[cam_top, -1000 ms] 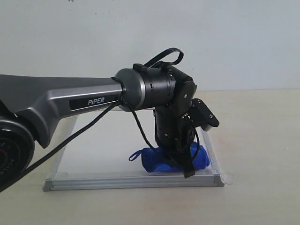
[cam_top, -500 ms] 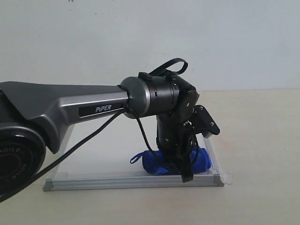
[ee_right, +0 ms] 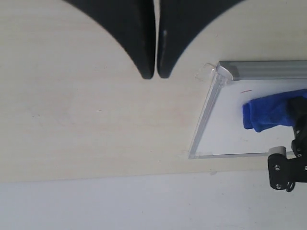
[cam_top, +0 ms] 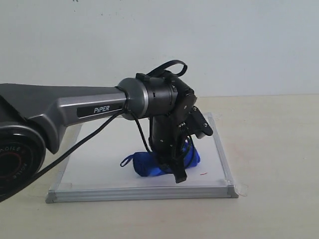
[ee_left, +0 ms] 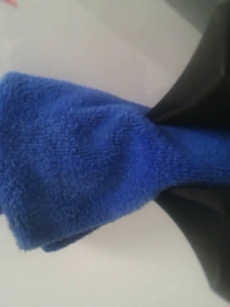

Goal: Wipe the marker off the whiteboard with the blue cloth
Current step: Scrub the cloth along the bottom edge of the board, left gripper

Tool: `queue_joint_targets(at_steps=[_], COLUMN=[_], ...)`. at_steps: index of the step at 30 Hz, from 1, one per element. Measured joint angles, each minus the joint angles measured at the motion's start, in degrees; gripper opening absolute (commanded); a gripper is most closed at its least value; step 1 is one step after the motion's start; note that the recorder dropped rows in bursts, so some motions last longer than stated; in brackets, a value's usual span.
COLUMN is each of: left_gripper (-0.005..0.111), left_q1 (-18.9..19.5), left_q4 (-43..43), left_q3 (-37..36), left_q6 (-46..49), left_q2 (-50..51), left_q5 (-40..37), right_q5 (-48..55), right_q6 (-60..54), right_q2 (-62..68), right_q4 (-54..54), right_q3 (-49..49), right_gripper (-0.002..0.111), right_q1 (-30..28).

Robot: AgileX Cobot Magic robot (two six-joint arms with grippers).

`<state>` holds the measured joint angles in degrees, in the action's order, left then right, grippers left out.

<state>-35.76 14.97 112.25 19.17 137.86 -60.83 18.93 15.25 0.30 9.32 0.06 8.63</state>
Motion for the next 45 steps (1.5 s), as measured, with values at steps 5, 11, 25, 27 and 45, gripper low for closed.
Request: queue_joint_targets(at_steps=[5, 11, 25, 27, 45], left_gripper=[0.004, 0.004, 0.004, 0.004, 0.004], left_q1=[-0.6, -1.0, -0.2, 0.3, -2.2], left_q4=[-12.1, -17.5, 6.6, 8.0, -13.3], left_q3=[0.0, 0.0, 0.0, 0.0, 0.6], left_q6=[9.5, 15.4, -5.7, -6.2, 14.4], left_q2=[-1.1, -1.4, -0.3, -0.3, -0.7], left_q5=[-0.1, -0.1, 2.4, 0.8, 4.2], right_q5=[0.0, 0.0, 0.0, 0.0, 0.0], right_q6=[0.0, 0.0, 0.0, 0.0, 0.0], right_q2=[0.0, 0.0, 0.0, 0.0, 0.0], right_q4=[0.0, 0.0, 0.0, 0.0, 0.0], right_q3=[0.0, 0.0, 0.0, 0.0, 0.0], right_gripper=[0.001, 0.001, 0.001, 0.001, 0.001], right_q1=[0.0, 0.0, 0.0, 0.0, 0.0])
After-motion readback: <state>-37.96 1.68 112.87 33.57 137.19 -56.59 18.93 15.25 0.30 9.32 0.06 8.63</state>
